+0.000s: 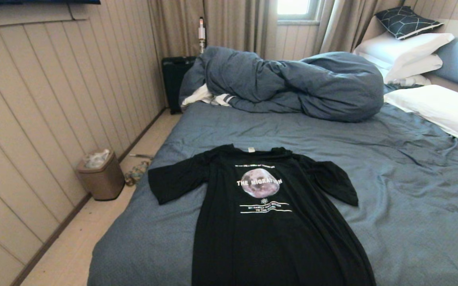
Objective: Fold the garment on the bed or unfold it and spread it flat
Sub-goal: Fold the black T-shirt
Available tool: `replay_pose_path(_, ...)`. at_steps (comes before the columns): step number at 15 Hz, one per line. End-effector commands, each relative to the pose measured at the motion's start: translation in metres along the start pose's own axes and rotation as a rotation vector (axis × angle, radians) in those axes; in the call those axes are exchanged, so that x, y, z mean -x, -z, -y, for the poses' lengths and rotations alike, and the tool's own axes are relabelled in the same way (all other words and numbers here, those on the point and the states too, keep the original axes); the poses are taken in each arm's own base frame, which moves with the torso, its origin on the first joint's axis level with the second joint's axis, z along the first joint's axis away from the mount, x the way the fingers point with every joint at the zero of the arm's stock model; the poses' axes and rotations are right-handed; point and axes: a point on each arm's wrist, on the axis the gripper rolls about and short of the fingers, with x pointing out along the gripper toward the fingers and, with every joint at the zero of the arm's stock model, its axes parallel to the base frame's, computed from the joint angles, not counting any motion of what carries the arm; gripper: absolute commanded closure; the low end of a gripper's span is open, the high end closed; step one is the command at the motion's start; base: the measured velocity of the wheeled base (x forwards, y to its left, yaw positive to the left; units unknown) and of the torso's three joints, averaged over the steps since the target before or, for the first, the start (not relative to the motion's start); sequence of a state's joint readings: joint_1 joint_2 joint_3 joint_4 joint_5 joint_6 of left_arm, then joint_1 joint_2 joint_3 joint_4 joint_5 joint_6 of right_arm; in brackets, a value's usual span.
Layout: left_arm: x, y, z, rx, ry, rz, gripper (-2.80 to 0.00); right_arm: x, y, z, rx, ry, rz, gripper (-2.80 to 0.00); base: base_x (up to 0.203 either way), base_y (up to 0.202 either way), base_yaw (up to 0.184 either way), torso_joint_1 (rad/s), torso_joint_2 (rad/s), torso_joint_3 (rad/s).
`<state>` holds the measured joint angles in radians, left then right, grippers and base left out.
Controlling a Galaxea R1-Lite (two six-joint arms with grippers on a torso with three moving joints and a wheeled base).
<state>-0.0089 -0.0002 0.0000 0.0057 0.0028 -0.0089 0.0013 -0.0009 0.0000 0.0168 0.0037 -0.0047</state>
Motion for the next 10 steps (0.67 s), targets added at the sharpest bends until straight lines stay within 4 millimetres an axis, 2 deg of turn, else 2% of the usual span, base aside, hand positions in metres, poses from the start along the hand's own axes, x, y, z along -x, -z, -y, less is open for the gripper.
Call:
replay_pose_path(1,0.000,0.000,0.000,0.000,0.000,-0.001,0.00,0.000,0.000,0.000,0.001,-0.001,0.001,0.00,0.000,0.000,0.000,0.000,0.00,0.000)
replay_pose_path(5,0.001,-0.005,0.000,-0.015,-0.004,0.008,0.00,0.002,-0.005,0.000,0.015,-0.008,0.015,0.00,0.000,0.000,0.000,0.000,0.00,0.000)
replay_pose_path(7,0.004,-0.039,0.000,-0.008,0.000,0.036,0.00,0.009,-0.032,0.000,0.013,-0.013,0.025,0.00,0.000,0.000,0.000,0.000,0.00,0.000)
replay_pose_path(8,0.000,-0.060,0.001,0.006,0.005,0.015,0.00,0.008,-0.049,0.000,0.006,-0.018,-0.007,0.00,0.000,0.000,0.000,0.000,0.00,0.000)
replay_pose_path(10,-0.022,-0.102,0.001,0.044,0.023,-0.055,0.00,-0.008,-0.088,0.000,-0.027,-0.034,-0.094,0.00,0.000,0.000,0.000,0.000,0.00,0.000)
